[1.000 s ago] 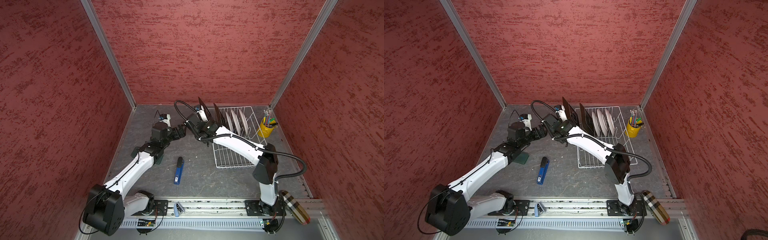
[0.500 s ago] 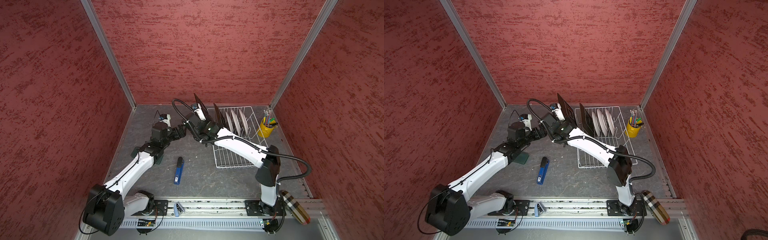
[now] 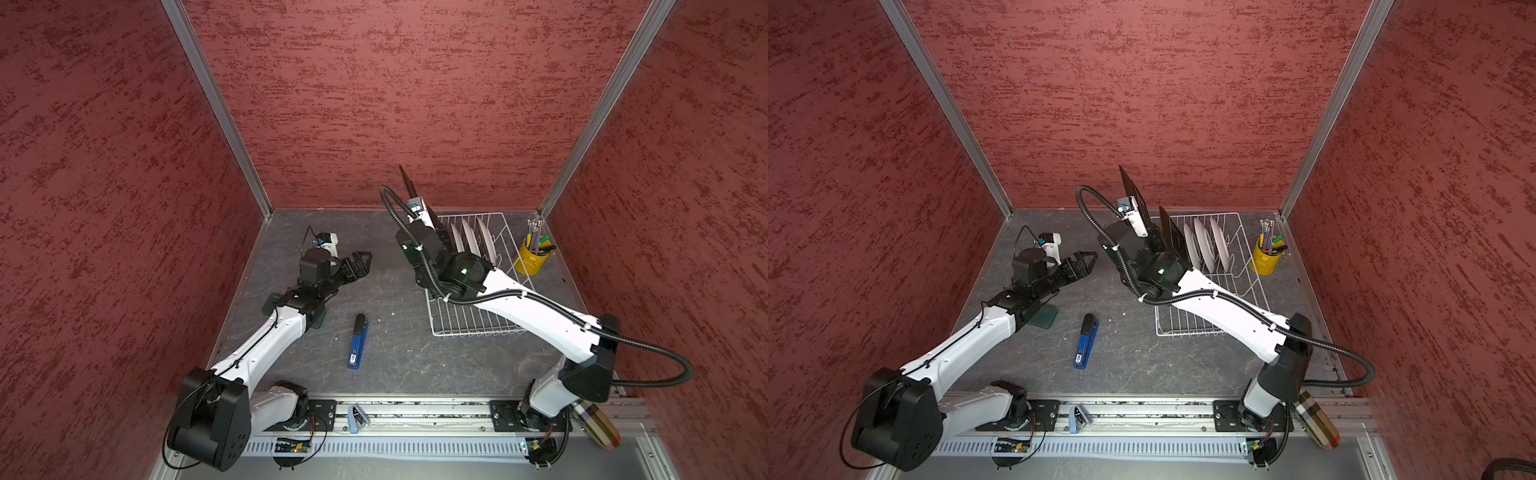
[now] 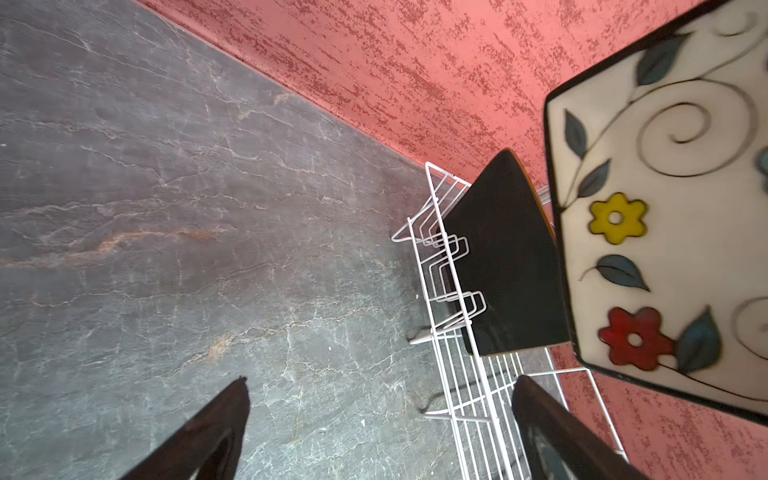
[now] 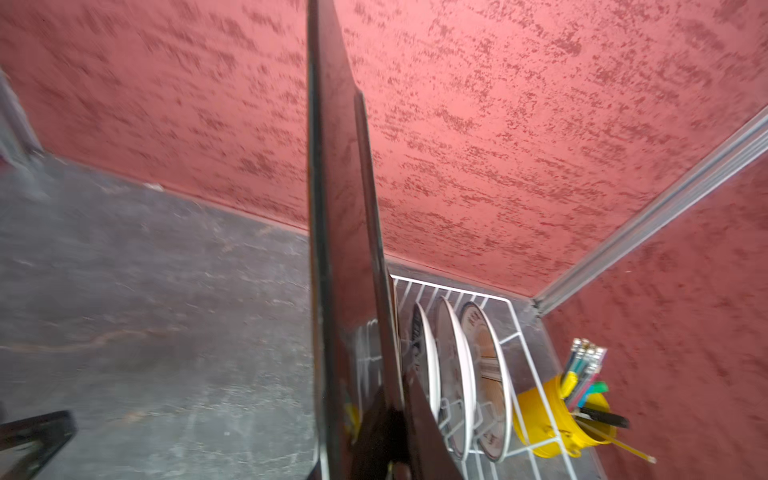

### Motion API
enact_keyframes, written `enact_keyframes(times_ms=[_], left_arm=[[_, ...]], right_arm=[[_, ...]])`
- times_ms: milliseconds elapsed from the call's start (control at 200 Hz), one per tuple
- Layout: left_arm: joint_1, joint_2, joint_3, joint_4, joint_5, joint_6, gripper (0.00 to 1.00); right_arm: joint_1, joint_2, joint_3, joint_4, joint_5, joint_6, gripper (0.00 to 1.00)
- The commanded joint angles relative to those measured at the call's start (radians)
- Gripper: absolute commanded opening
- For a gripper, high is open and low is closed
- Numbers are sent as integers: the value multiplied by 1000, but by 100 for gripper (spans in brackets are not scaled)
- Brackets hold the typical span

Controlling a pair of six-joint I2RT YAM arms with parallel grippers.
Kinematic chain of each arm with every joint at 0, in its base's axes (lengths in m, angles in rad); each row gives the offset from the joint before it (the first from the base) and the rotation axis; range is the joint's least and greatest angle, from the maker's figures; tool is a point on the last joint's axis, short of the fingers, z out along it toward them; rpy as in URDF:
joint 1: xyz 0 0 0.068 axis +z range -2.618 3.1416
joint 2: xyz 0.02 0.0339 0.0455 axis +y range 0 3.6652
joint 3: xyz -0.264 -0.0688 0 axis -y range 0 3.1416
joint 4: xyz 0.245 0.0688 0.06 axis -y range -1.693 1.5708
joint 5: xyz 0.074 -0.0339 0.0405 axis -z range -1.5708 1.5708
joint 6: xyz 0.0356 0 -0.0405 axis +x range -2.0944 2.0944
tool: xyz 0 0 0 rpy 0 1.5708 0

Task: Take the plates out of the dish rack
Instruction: 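Swing the plate toward the left gripper while the left gripper opens toward it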

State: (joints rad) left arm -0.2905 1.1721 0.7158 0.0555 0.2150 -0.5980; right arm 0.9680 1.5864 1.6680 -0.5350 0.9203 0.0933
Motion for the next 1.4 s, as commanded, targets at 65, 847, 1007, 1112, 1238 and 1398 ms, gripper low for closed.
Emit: enact_keyframes(times_ms=[65,847,1007,1112,1238,1398], left_arm=[[11,-15,-18,55,53,-27,96],[74,-14,-104,414,372,-255,98],[75,-6,-107,480,394,-294,100],[76,-14,-102,476,397,-296,100],[78,-13,-97,483,408,-307,99],[82,30,-76,534,456,-344,94]], right_arm=[[-59,-160,-61,217,-237,155,0],[-400,-399,-531,681,-1147,702,0],[-412,-379,-638,913,-1211,849,0],[-414,-366,-653,969,-1235,884,0],[-416,-366,-661,974,-1235,895,0],[-419,-368,-680,995,-1236,910,0]])
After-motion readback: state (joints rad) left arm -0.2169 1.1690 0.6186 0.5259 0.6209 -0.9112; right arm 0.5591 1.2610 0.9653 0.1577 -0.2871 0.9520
